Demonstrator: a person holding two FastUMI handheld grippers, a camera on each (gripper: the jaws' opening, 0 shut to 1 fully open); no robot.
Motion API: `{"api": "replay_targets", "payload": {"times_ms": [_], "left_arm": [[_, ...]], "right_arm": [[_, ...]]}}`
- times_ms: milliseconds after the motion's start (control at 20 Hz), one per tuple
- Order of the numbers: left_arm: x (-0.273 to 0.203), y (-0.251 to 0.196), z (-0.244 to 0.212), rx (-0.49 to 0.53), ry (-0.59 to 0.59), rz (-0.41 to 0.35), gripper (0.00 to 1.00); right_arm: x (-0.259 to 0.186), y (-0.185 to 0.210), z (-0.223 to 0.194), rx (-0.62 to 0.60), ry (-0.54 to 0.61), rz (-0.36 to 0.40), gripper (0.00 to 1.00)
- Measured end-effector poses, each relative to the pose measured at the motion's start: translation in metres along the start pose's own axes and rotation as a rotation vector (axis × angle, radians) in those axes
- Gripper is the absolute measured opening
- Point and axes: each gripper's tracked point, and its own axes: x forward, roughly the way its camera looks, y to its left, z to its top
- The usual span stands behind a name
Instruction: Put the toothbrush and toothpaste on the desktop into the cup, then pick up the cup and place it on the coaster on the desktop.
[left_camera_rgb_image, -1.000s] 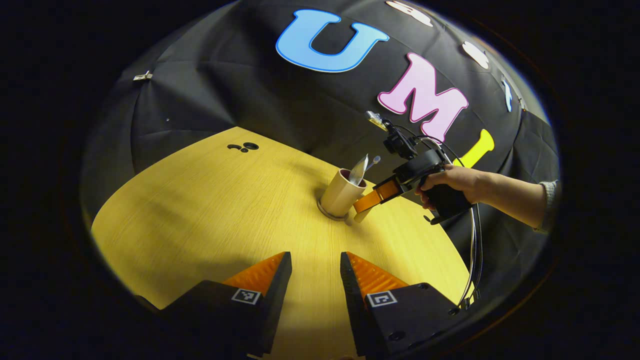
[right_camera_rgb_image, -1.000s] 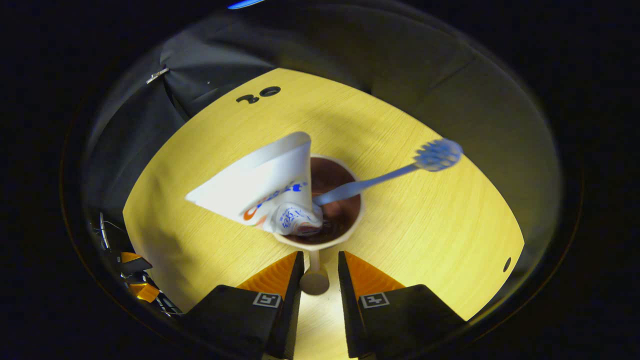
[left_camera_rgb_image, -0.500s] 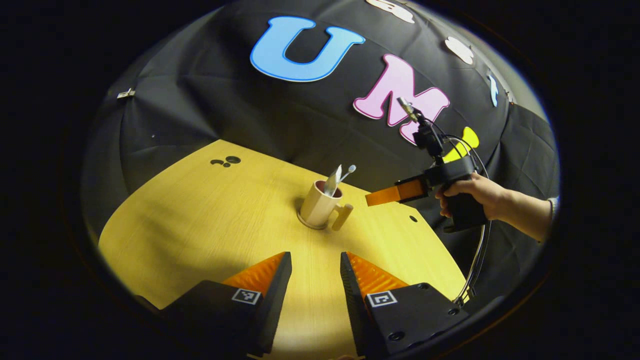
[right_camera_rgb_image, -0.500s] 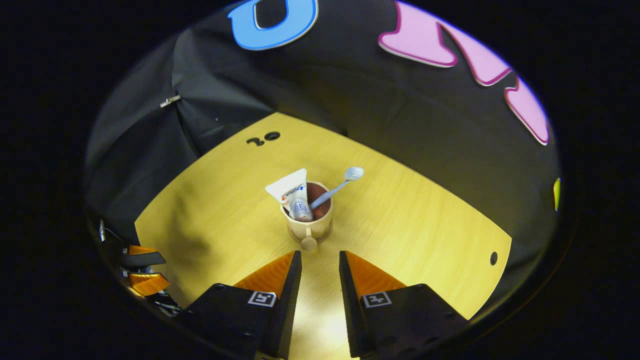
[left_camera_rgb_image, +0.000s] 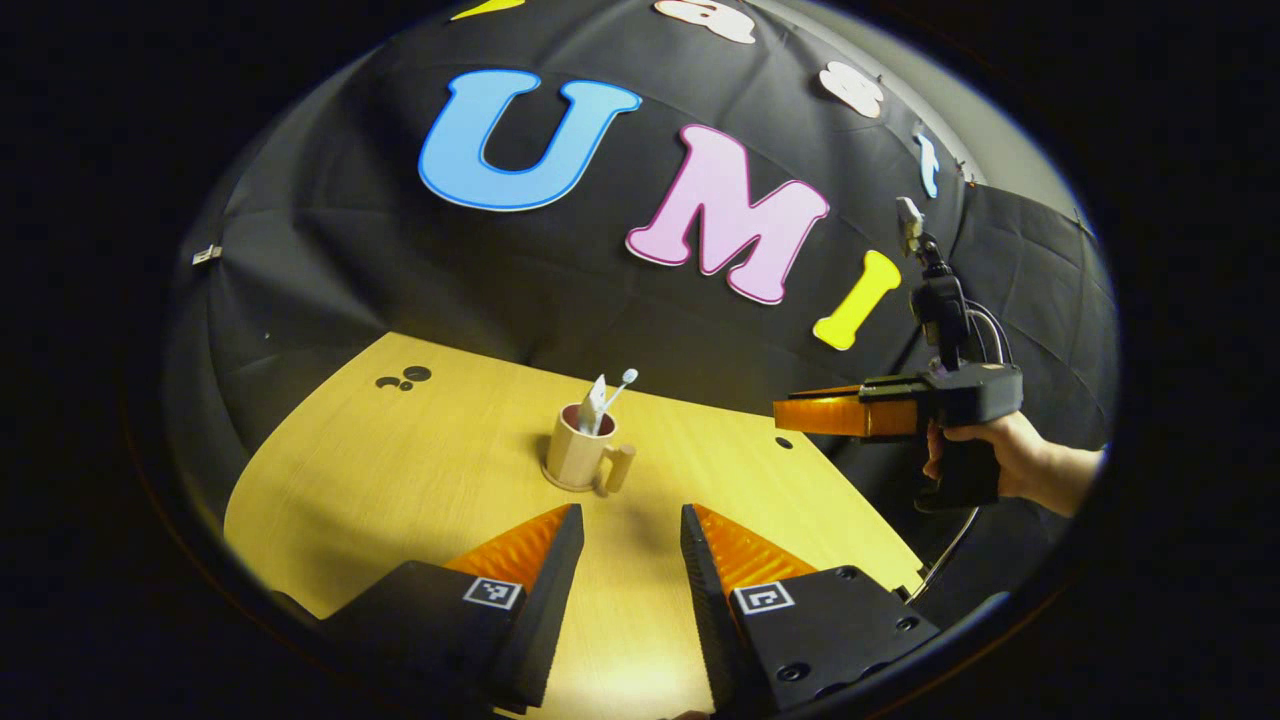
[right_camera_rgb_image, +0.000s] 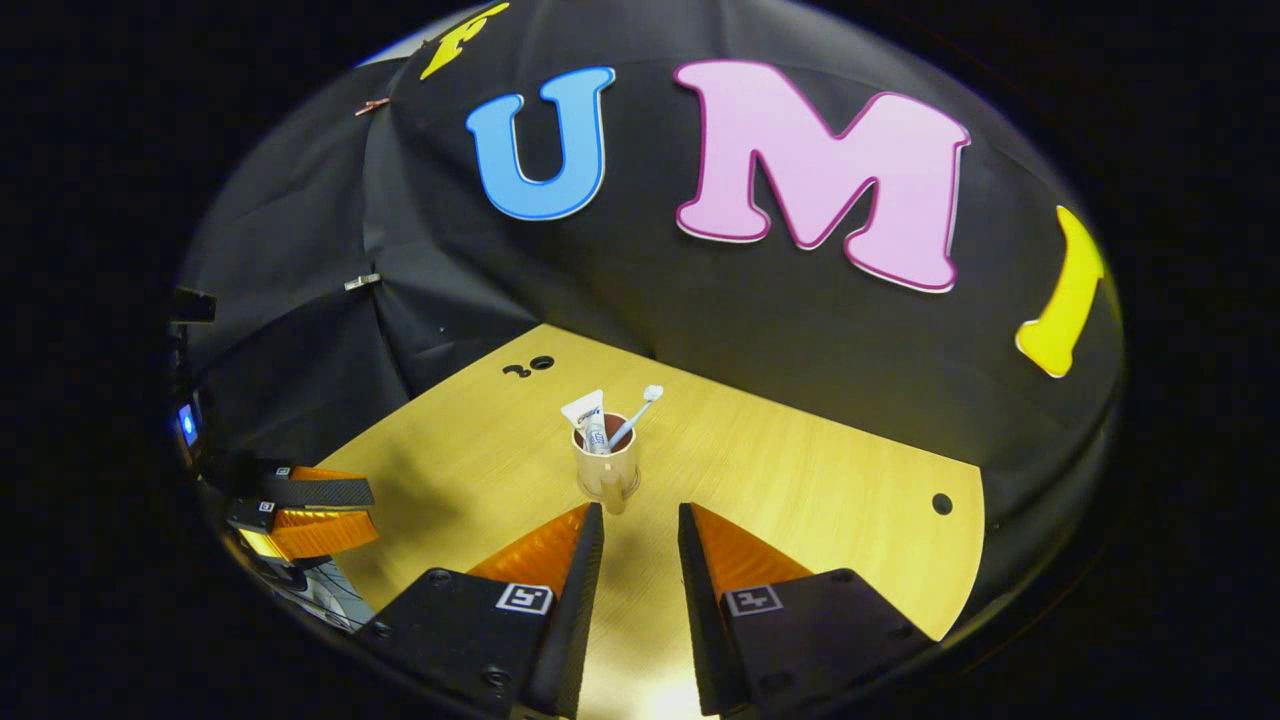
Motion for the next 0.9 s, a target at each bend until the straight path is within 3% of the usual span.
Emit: {"api": "replay_targets", "payload": {"times_ms": [350, 900], "left_arm": [[-0.012, -0.038, -0.002, 0.067, 0.009, -0.078, 0.63], [-0.029, -0.044, -0.012, 0.108, 0.021, -0.086, 0.63]], "right_arm": [[-0.055, 0.011, -0.019, 0.075, -0.074, -0.052, 0.47], [-0.103, 0.029, -0.045, 0.092, -0.146, -0.099, 0.47]]}}
